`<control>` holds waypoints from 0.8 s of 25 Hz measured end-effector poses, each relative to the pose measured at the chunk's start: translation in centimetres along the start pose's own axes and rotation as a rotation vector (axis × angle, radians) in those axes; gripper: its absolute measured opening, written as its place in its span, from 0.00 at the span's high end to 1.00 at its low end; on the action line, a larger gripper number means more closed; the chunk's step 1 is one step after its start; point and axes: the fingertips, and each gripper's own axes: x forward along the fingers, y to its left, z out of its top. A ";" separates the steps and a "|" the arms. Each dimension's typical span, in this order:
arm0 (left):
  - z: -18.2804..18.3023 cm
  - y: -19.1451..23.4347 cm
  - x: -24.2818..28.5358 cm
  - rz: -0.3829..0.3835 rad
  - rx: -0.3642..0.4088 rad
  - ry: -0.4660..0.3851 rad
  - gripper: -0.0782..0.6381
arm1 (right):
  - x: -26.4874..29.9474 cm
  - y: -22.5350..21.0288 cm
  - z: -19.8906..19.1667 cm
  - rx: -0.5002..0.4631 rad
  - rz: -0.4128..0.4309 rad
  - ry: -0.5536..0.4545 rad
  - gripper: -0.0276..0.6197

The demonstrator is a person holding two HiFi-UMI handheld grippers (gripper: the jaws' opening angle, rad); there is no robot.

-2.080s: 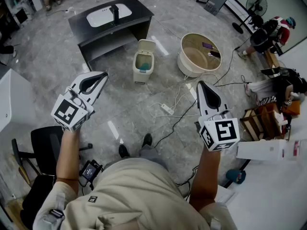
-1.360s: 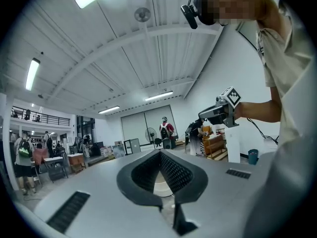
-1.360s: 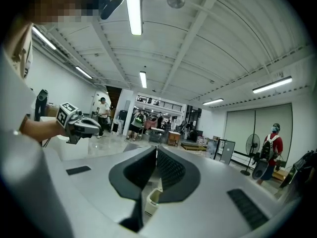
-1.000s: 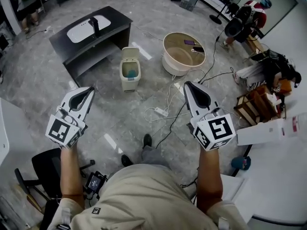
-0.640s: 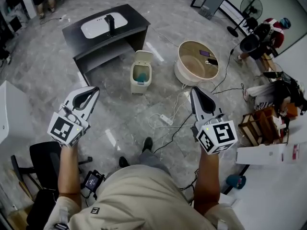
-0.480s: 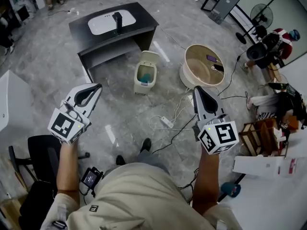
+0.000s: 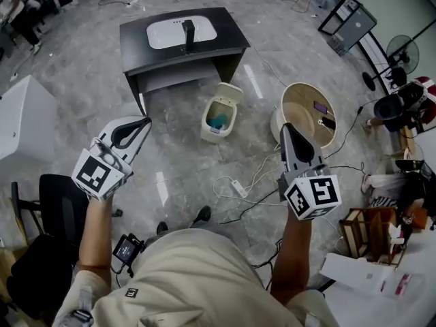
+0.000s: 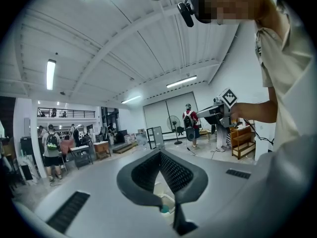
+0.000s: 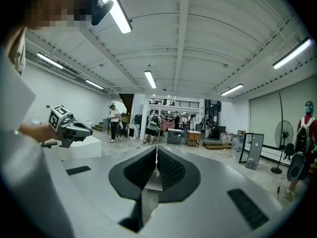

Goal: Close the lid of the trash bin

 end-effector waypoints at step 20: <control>0.4 -2.8 16.1 -0.054 0.024 0.085 0.87 | 3.6 -14.9 -4.1 0.078 -0.004 0.002 0.92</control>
